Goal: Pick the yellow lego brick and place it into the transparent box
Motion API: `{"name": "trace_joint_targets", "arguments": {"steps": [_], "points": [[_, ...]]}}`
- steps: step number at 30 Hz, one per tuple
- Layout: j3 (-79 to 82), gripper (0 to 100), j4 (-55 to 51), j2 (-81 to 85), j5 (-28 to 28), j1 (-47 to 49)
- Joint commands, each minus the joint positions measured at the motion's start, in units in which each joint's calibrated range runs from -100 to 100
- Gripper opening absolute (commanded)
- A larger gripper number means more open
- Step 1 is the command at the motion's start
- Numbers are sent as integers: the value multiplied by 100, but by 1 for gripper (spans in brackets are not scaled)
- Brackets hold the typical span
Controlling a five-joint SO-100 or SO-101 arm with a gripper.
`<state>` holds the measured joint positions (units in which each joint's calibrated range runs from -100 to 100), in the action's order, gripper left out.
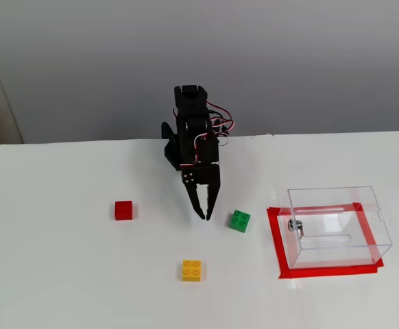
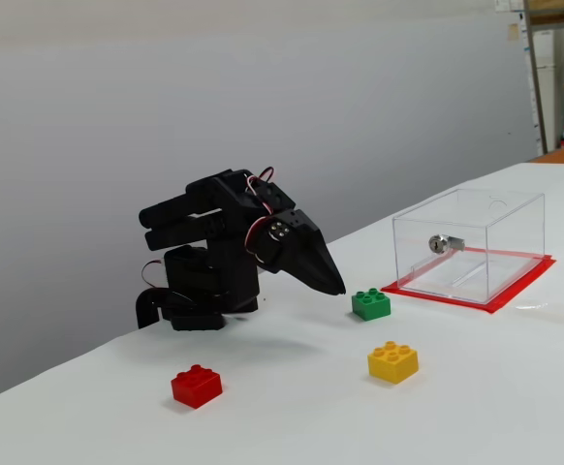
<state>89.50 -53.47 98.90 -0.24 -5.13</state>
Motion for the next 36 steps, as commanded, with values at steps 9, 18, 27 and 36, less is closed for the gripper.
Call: {"name": "trace_joint_targets", "arguments": {"steps": [9, 18, 27, 36], "points": [[-1536, 19, -719, -1095, 24, -474], [-2367, 29, -719, -2062, 24, -689], [-3687, 34, -676, -3717, 24, -763], [-5197, 39, -710, -5524, 19, -496]]}}
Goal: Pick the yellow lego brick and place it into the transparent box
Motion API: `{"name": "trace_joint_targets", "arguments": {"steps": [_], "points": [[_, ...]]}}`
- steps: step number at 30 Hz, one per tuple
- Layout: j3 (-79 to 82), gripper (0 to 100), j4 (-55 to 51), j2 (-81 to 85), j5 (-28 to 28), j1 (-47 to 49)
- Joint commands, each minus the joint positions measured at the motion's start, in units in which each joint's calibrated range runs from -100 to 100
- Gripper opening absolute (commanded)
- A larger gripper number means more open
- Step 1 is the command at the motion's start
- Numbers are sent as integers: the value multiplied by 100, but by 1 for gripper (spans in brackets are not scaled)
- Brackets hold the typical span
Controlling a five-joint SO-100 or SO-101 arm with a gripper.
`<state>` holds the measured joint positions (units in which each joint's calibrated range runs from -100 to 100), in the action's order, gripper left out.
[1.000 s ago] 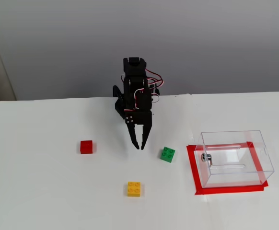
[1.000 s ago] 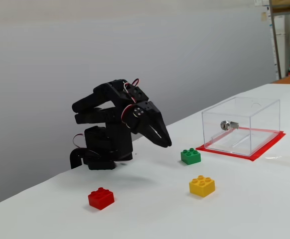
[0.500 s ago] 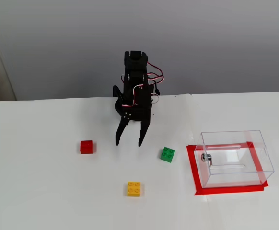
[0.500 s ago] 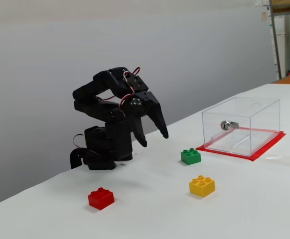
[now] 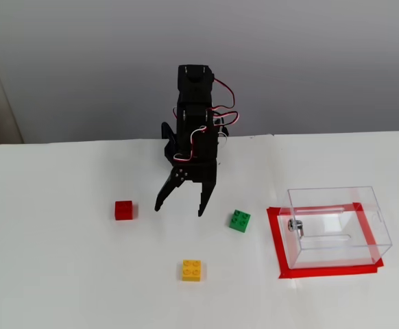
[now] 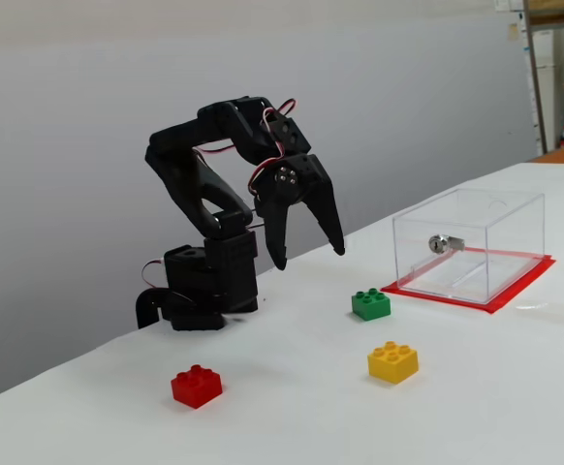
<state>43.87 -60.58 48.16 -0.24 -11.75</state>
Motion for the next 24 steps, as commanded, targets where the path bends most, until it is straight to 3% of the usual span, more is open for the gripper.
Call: {"name": "trace_joint_targets", "arguments": {"steps": [1, 24], "points": [[-788, 39, 1, -620, 14, 203], [-2587, 39, 79, -3471, -33, 669]]}}
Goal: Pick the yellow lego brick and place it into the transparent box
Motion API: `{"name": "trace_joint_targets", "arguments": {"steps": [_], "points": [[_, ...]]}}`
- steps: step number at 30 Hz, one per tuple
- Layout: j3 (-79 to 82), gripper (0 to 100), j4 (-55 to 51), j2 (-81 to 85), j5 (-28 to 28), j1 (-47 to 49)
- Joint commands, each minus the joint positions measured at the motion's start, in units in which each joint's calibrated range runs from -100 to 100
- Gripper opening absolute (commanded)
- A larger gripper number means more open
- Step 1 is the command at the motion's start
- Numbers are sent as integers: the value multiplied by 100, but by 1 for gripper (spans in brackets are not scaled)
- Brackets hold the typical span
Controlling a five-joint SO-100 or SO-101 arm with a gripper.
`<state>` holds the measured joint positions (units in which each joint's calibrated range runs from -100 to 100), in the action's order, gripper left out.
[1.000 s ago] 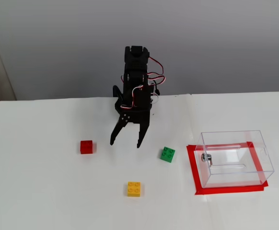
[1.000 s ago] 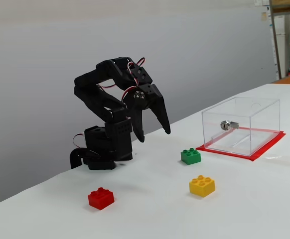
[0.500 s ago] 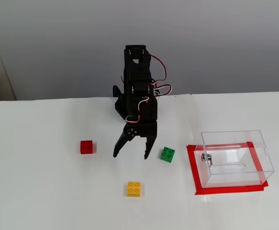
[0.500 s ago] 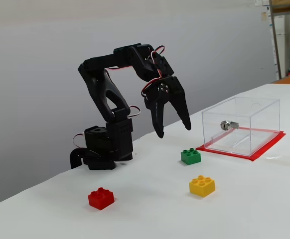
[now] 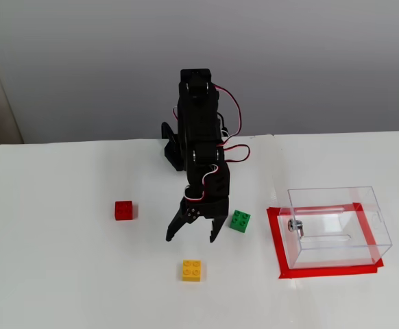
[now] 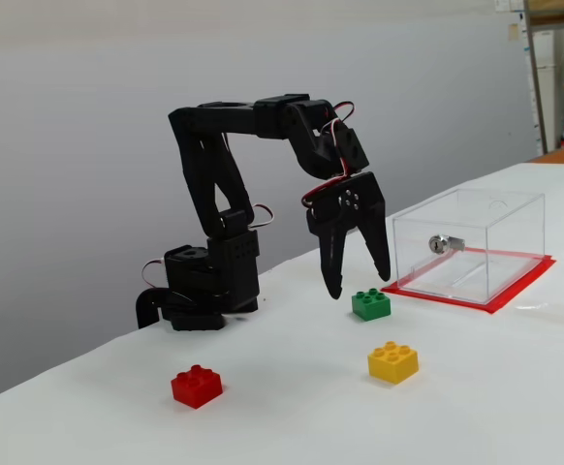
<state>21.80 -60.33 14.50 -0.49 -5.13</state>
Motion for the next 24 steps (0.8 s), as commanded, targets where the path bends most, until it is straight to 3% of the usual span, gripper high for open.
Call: {"name": "trace_joint_targets", "arguments": {"steps": [1, 24], "points": [[-444, 39, 53, -190, -9, -1], [-1565, 39, 53, -1913, -9, -238]]}}
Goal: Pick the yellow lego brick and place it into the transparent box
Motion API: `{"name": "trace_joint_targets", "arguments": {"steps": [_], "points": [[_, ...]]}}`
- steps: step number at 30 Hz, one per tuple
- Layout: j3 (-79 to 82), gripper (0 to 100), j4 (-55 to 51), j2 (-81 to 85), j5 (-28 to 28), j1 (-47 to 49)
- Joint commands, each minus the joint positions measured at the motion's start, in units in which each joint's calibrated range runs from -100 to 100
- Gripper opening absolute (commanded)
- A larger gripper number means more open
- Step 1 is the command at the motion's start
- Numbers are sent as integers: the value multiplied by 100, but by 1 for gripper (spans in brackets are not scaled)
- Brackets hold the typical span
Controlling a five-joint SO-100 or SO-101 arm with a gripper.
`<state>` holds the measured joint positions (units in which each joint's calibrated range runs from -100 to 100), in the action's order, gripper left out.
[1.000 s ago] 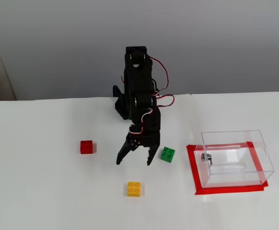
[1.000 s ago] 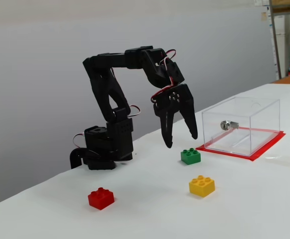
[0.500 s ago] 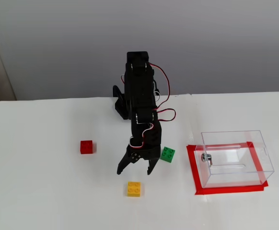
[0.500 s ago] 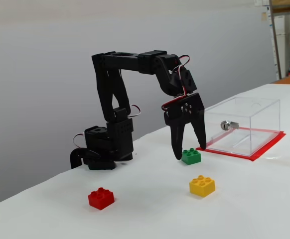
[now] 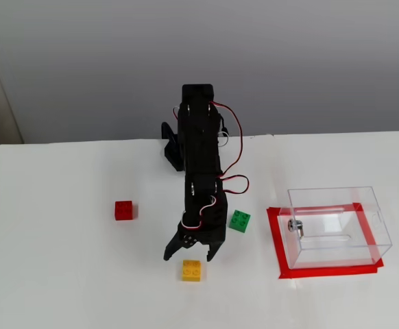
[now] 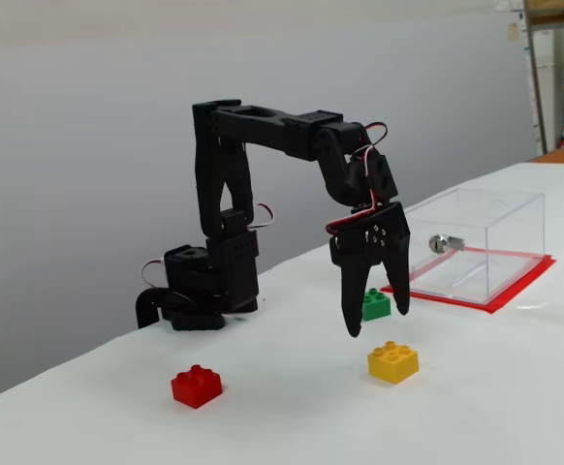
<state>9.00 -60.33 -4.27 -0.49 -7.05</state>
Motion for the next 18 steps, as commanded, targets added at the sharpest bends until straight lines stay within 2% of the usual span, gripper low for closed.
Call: {"name": "trace_joint_targets", "arguments": {"steps": [1, 18], "points": [[-331, 39, 53, -103, -9, -60], [-1018, 38, 10, -1147, -9, -119]]}}
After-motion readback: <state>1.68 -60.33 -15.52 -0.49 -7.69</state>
